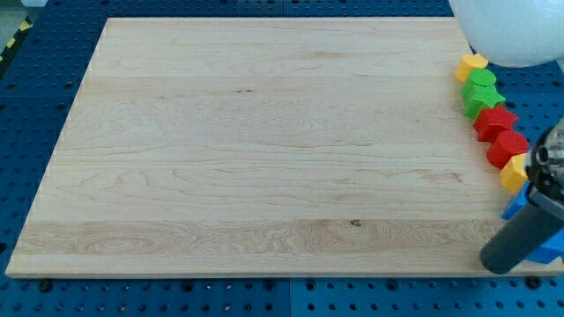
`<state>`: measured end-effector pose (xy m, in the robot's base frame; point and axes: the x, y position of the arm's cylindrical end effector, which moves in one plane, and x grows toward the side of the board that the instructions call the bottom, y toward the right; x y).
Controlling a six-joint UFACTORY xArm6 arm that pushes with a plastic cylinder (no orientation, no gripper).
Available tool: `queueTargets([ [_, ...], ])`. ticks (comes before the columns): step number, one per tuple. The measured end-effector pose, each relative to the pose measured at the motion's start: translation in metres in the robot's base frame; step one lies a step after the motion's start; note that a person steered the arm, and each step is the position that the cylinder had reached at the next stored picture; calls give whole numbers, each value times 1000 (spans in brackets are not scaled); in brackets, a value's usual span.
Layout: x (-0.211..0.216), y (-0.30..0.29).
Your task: Nudge the blue cube slightly right
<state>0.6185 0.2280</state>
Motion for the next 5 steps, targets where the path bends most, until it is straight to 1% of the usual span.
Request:
queueTargets([
  [1,-16,21],
  [2,-21,21],
  [4,-21,18],
  [5,-21,1],
])
